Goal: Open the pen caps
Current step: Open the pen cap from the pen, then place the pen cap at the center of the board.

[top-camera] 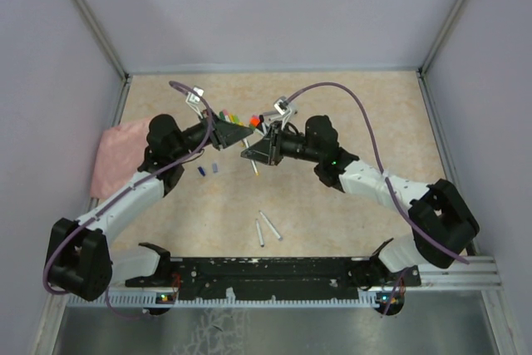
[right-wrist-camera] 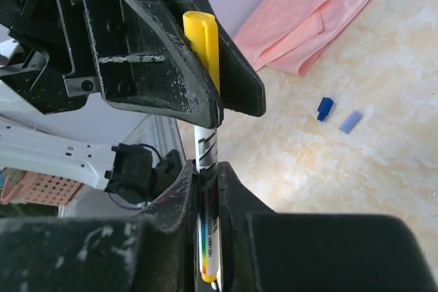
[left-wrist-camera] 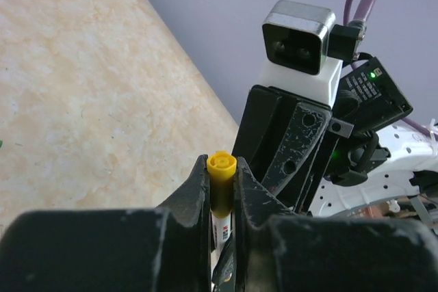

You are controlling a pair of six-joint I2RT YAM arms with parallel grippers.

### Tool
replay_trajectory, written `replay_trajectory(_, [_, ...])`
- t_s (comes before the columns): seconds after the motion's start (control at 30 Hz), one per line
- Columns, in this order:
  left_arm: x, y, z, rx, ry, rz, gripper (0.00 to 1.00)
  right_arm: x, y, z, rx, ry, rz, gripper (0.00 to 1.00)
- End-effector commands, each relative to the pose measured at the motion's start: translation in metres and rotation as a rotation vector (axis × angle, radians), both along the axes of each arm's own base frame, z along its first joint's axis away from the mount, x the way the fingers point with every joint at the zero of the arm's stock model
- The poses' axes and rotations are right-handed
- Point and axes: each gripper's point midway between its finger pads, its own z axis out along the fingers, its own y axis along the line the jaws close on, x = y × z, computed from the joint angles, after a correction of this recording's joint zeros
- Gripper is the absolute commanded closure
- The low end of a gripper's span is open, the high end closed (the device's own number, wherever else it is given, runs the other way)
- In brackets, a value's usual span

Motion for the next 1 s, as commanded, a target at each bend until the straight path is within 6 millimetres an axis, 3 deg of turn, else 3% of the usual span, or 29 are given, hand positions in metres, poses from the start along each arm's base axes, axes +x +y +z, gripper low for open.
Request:
replay_trajectory(0.0, [-0.001,0.001,0.023,-0.051,-0.097,-0.01,1.0,-0.01,0.01,0.015,0.039,-0.038,0.048,1.0])
replay_trajectory(0.13, [0.021,0.011,0.046,-0.065,-0.196,0.058,1.0,-0.014,0.009,0.014,0.031,-0.039,0.057,1.0])
replay_trajectory(0.3, [0.062,0.036,0.082,-0.081,-0.306,0.204,1.0,-0.022,0.011,0.01,0.018,-0.033,0.083,1.0])
replay_trajectory(0.5, [0.088,0.059,0.127,-0.115,-0.376,0.351,1.0,-0.029,0.01,0.006,0.008,-0.031,0.104,1.0])
replay_trajectory(0.63, [0.096,0.068,0.142,-0.071,-0.404,0.425,1.0,-0.031,0.009,0.006,0.007,-0.038,0.107,1.0])
replay_trajectory(0.77, [0.091,0.068,0.12,-0.007,-0.334,0.414,1.0,-0.027,0.006,0.004,-0.025,-0.068,0.087,1.0])
replay_trajectory(0.97, [0.071,0.07,0.052,0.119,-0.142,0.376,1.0,-0.022,-0.005,-0.009,-0.118,-0.109,0.042,1.0])
